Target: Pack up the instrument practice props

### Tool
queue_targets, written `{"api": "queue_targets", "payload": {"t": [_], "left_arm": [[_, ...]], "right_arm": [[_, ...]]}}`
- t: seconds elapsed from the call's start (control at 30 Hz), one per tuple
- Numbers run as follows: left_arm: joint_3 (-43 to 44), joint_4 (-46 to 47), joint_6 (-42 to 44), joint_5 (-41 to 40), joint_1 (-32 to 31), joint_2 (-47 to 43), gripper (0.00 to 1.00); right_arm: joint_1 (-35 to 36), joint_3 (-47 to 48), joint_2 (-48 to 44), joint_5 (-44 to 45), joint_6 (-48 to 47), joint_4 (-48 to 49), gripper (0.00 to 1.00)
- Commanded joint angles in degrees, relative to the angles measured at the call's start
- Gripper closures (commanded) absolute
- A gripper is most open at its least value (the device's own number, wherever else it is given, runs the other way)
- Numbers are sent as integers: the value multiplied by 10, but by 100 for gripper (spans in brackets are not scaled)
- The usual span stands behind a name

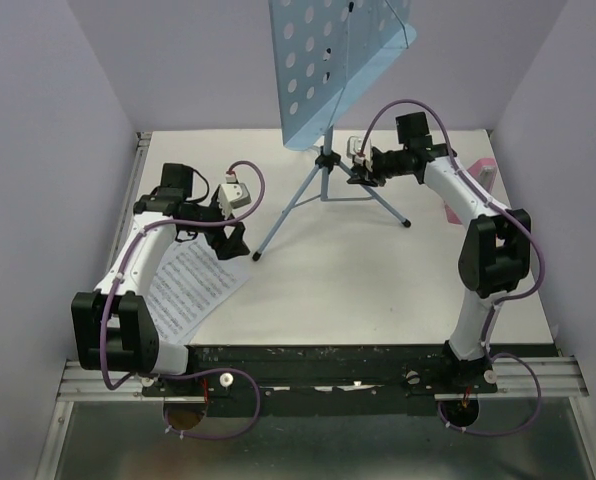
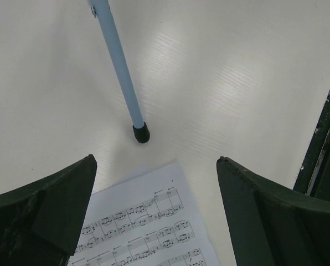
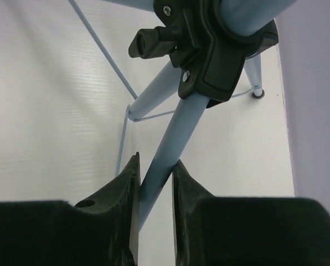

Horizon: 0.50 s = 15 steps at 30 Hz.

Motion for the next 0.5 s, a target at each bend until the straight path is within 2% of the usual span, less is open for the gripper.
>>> {"api": "queue_targets", "payload": {"t": [0.0,0.07,0.1,0.13,0.2,0.33,0.37,0.4,0.43,0.47], "left_arm": [[28,-7,16,-9,-2,17,1],[41,1,10,-1,-6,30,1],[46,6,10,0,-11,36,1],[49,9,6,3,-15,43,1],[63,17,-5,13,-22,52,1],[69,44,-45,34,-25,53,1],[66,54,-56,39,-24,49,1],[60,69,-69,44,-24,46,1],[49,94,-96,49,-24,38,1],[29,124,-122,56,-25,31,1]], "right_arm": [[-30,34,45,-20,-233,-171,100],[-35,48,57,-13,-269,-201,100],[-35,50,60,-3,-258,-192,93],[-35,52,62,2,-229,-177,79],[-36,58,56,1,-134,-137,57],[-36,-5,-10,3,75,-11,34],[-36,-41,-43,13,132,47,25],[-36,-73,-68,24,199,91,9],[-36,-109,-99,43,247,138,1],[-36,-137,-123,58,293,172,1]]}}
